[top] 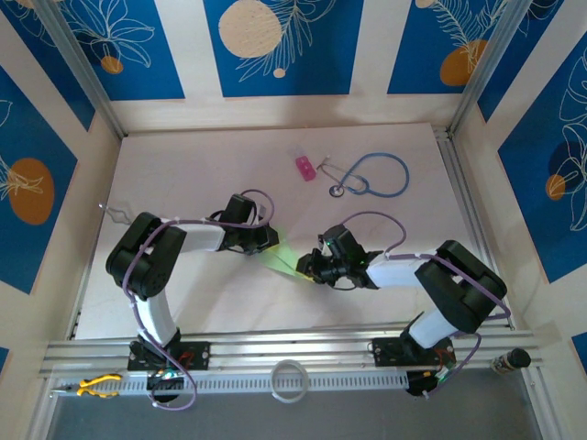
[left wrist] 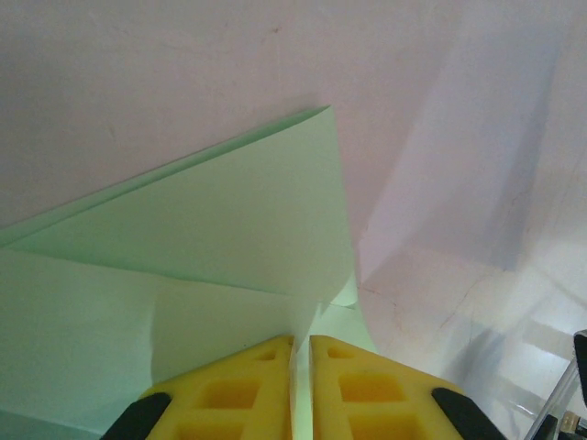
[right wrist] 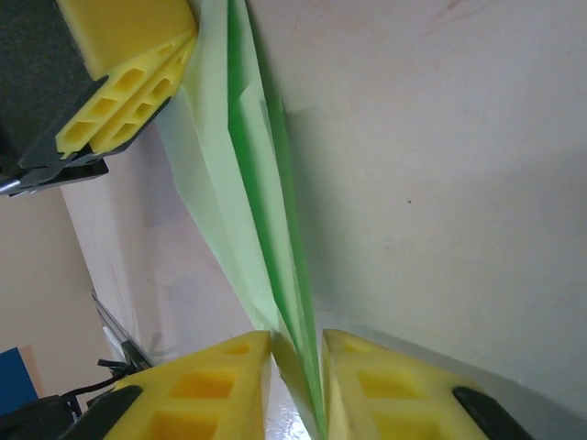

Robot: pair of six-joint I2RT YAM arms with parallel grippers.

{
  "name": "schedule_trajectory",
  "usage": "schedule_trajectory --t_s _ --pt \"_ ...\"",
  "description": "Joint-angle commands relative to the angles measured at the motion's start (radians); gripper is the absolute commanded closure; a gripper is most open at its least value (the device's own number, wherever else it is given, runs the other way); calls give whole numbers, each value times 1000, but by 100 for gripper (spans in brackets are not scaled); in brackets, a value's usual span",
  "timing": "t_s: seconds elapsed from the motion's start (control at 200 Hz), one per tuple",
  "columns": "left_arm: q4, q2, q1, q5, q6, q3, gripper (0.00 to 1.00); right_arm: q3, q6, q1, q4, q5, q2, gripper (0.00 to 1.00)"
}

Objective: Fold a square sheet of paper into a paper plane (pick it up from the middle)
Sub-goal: Turn over the paper at the center of the table.

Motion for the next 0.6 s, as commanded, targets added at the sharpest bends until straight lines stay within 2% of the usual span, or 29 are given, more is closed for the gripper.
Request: schedule_trajectory --t_s 0.0,0.135,0.235,0.36,0.48,0.595 --pt "-35 12 14 -6 -7 -22 85 -14 -13 -7 18 -6 9 84" --pt "-23 -11 14 8 -13 -18 83 -17 -22 -7 30 -19 9 91" --pt "-10 -49 14 22 -18 -10 80 -21 -32 -9 24 -17 -3 93" --pt "-10 -129 14 14 0 -1 71 -24 -71 -21 -21 -7 -52 94" --pt "-60 -224 14 -21 32 7 66 9 -178 -36 -183 36 -160 95" --pt "-123 -336 14 -92 66 1 64 72 -332 -52 -399 139 -283 95"
